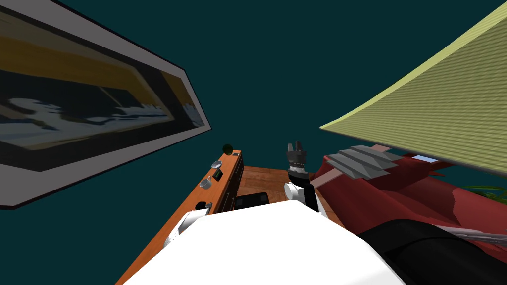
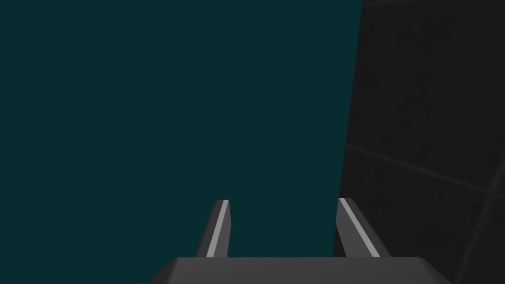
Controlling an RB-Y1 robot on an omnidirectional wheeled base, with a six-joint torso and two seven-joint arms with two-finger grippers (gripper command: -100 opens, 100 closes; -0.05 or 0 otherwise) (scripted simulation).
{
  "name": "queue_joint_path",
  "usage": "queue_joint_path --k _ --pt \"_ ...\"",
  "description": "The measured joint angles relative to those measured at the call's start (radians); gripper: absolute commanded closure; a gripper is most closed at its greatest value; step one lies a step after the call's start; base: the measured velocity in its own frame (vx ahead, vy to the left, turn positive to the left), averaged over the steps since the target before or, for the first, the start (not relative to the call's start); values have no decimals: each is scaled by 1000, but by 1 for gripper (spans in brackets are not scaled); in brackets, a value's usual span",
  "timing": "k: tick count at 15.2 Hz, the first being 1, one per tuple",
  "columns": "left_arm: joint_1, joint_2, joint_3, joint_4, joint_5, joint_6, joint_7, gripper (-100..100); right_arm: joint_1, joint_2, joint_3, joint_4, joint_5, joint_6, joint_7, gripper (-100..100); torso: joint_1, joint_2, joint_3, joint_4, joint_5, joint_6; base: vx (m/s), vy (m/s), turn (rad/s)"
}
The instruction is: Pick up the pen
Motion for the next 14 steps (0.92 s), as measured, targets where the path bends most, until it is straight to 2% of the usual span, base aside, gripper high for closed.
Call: queue_joint_path --k 1,6,14 --pt "-1 -1 0 4 -1 -4 1 100 0 0 0 0 0 0 0 0 0 0 0 0 0 0 0 0 0" --pt "-1 -1 0 4 -1 -4 1 100 0 0 0 0 0 0 0 0 -1 1 0 0 0 0 -1 -2 4" --pt "27 18 3 -99 18 70 -10 100 0 0 0 0 0 0 0 0 -3 2 1 0 -1 0 -8 -20 18"
